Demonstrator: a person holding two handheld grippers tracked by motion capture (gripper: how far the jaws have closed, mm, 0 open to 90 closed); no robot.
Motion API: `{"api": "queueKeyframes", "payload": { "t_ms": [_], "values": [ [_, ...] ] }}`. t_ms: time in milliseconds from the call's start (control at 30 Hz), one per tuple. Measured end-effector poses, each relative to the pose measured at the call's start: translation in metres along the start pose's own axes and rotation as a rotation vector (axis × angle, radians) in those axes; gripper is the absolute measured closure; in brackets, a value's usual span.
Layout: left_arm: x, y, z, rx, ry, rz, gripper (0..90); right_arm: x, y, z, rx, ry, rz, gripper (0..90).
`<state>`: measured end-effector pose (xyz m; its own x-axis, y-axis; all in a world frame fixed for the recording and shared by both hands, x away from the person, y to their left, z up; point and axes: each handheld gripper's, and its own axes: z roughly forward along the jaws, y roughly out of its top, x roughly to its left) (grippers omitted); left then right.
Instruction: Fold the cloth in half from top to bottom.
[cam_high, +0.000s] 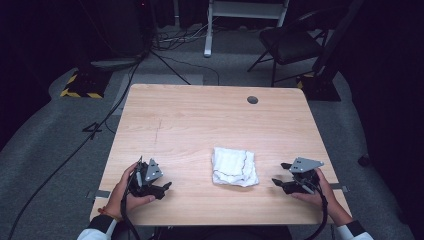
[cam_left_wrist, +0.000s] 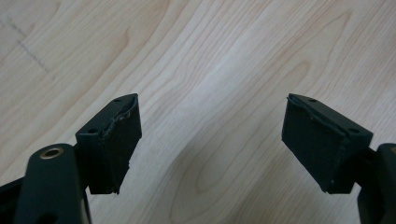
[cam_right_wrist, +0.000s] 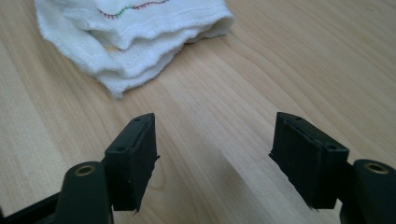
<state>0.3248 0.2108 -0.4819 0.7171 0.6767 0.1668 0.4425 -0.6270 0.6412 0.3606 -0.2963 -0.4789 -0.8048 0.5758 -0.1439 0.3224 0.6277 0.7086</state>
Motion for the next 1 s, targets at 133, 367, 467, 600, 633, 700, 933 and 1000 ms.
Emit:
{"api": "queueKeyframes", "payload": {
  "t_ms": [133, 367, 467, 600, 633, 700, 933, 1000],
  "values": [
    [0.005, -0.011, -0.001, 0.021, 0.013, -0.025, 20.4, -0.001, -0.004, -0.001, 0.008, -0.001, 0.009, 31.3],
    [0.012, -0.025, -0.004, 0.02, 0.012, -0.066, 20.2, -0.02, -0.026, -0.017, 0.001, -0.059, 0.103, 30.6],
    [0.016, -0.032, -0.006, 0.002, -0.009, -0.095, 20.1, -0.024, -0.038, -0.022, 0.005, -0.073, 0.135, 30.3],
    [0.021, -0.039, -0.008, -0.013, -0.026, -0.12, 20.0, -0.029, -0.051, -0.029, 0.006, -0.099, 0.168, 30.1],
    [0.021, -0.04, -0.008, -0.016, -0.029, -0.126, 20.0, -0.031, -0.054, -0.031, 0.006, -0.103, 0.179, 30.0],
    [0.023, -0.043, -0.009, -0.023, -0.038, -0.134, 20.0, -0.033, -0.06, -0.034, -0.001, -0.115, 0.198, 30.0],
    [0.026, -0.048, -0.008, -0.039, -0.064, -0.195, 19.3, -0.037, -0.082, -0.044, -0.036, -0.14, 0.282, 27.9],
    [0.026, -0.05, -0.007, -0.051, -0.061, -0.195, 18.6, -0.037, -0.085, -0.045, -0.026, -0.151, 0.295, 26.4]
  ]
}}
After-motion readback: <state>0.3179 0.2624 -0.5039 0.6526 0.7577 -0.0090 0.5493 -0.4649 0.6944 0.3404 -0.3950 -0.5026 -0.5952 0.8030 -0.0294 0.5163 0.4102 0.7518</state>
